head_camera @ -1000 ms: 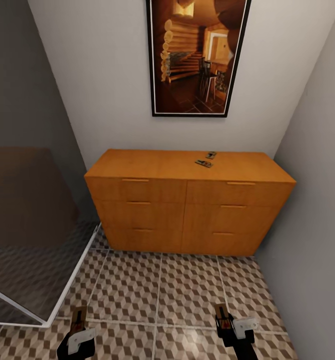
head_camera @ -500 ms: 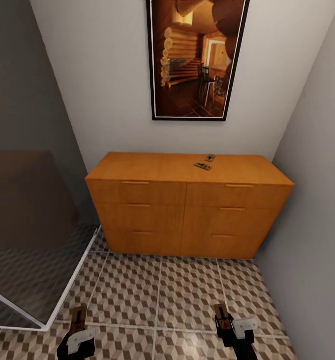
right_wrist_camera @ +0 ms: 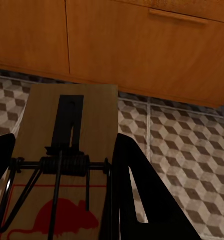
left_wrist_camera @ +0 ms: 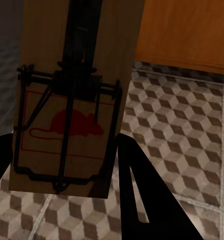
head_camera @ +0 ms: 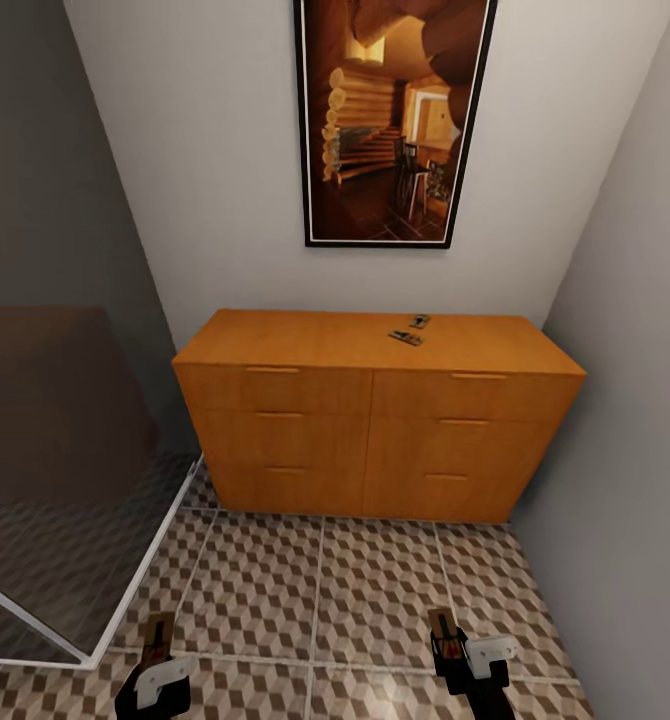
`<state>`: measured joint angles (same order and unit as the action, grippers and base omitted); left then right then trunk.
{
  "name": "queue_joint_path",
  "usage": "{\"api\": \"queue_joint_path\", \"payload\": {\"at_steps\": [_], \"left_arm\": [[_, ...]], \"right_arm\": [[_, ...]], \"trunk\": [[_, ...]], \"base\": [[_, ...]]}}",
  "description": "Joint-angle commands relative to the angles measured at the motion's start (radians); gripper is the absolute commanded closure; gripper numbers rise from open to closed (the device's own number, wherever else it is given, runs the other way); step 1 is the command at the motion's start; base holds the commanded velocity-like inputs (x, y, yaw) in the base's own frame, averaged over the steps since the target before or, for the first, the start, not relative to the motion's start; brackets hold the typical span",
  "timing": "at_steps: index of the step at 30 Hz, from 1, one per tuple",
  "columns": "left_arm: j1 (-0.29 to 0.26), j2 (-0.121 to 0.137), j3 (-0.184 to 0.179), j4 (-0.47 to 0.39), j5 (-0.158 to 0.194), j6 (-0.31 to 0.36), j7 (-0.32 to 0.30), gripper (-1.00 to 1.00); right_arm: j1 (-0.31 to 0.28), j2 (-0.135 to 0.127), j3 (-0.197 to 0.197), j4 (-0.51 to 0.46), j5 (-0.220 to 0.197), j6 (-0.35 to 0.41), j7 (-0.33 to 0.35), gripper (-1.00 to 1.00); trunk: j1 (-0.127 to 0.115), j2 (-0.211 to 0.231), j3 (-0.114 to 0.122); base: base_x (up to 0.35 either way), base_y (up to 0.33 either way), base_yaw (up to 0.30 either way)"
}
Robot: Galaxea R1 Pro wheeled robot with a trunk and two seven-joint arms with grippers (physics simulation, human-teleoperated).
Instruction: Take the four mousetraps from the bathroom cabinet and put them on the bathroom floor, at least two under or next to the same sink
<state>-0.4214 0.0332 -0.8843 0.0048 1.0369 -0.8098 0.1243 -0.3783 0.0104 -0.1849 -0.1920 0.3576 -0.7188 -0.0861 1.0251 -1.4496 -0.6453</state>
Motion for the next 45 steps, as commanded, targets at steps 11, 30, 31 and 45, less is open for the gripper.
{"api": "queue_joint_path", "payload": {"at_steps": [11, 30, 31, 45], "left_arm": [[0.003, -0.003, -0.008, 0.002, -0.006, 0.001, 0.016, 1.0], [0.297, 0.007, -0.006, 0.038, -0.006, 0.089, 0.024, 1.0], [0.303, 0.011, -0.005, 0.039, -0.005, 0.09, 0.026, 1.0], [0.343, 0.066, -0.005, 0.037, -0.003, 0.103, 0.026, 1.0]], "right_arm": [[0.0, -0.001, -0.004, 0.015, 0.007, 0.003, -0.004, 1.0], [0.174, 0.0, -0.002, 0.181, 0.008, 0.009, -0.004, 1.0], [0.189, 0.0, -0.002, 0.181, 0.008, 0.009, -0.004, 1.0], [0.229, 0.0, -0.001, 0.181, 0.007, 0.009, -0.003, 1.0]], "trunk": [[0.0, 0.0, 0.0], [0.0, 0.0, 0.0], [0.0, 0.0, 0.0], [0.0, 0.0, 0.0]], "base": [[0.0, 0.0, 0.0], [0.0, 0.0, 0.0], [0.0, 0.0, 0.0], [0.0, 0.0, 0.0]]}}
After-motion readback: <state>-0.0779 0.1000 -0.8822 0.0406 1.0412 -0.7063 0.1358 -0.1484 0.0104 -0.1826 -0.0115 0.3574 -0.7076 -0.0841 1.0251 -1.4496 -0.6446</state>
